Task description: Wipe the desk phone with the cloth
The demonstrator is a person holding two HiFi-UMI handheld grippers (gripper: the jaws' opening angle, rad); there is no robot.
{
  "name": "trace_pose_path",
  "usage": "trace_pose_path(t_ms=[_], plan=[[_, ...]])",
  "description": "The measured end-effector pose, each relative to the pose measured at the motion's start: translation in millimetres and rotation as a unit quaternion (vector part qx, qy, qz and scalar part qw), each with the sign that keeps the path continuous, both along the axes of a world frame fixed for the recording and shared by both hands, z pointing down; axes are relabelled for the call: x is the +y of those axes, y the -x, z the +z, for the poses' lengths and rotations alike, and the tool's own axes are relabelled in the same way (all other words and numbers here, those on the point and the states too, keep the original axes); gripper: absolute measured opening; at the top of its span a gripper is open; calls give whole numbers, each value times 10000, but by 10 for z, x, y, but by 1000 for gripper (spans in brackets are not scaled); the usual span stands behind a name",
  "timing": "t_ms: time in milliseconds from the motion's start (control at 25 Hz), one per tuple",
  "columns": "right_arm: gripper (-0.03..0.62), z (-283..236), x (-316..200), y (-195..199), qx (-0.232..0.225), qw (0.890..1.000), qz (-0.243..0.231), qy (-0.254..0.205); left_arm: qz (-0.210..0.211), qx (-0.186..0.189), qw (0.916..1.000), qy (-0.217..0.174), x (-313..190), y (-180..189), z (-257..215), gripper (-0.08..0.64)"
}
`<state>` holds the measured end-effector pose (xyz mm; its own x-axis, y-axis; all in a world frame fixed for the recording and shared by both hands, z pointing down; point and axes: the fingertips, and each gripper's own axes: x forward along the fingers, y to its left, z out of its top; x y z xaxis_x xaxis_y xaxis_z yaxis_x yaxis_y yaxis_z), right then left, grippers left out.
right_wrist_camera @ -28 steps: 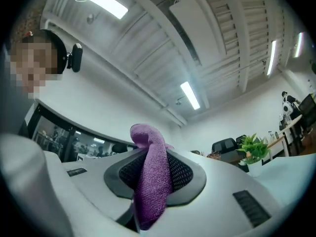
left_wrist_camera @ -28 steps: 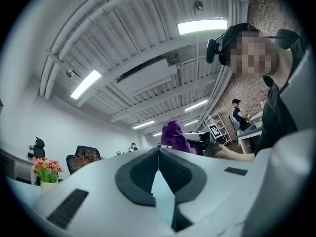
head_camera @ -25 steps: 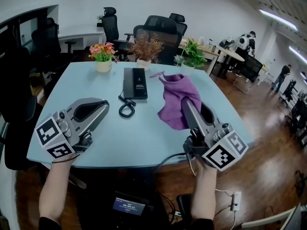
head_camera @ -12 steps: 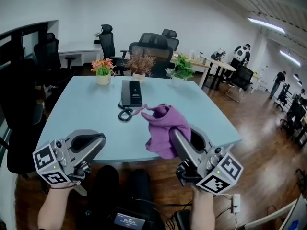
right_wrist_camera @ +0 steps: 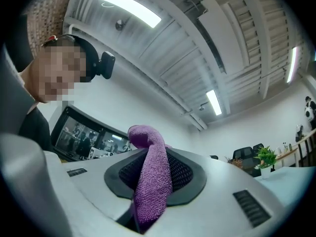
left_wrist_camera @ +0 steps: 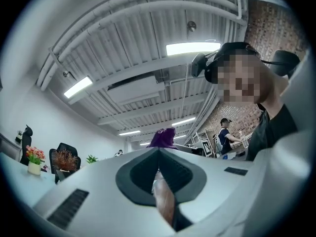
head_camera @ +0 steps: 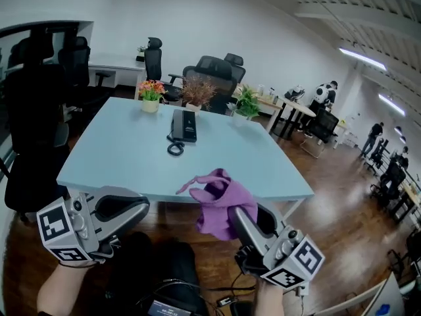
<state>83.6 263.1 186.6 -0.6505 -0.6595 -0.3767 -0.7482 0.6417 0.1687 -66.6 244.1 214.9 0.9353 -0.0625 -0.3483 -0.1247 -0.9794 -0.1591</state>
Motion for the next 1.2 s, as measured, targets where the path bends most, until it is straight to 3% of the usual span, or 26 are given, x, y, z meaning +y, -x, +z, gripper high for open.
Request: trace_pose_path(t_ms=[320, 720, 1200], plan=[[66, -91, 1042, 194, -102, 9993, 69, -364, -10, 121, 9998, -140, 996, 254, -38, 14], [66, -65, 1777, 343, 115, 9980, 173, -591, -52, 119, 9998, -148, 1704, 291, -7, 14], [66, -73, 1888, 420, 293, 9964, 288, -737, 40, 88, 9999, -143, 1761, 250, 16, 14]])
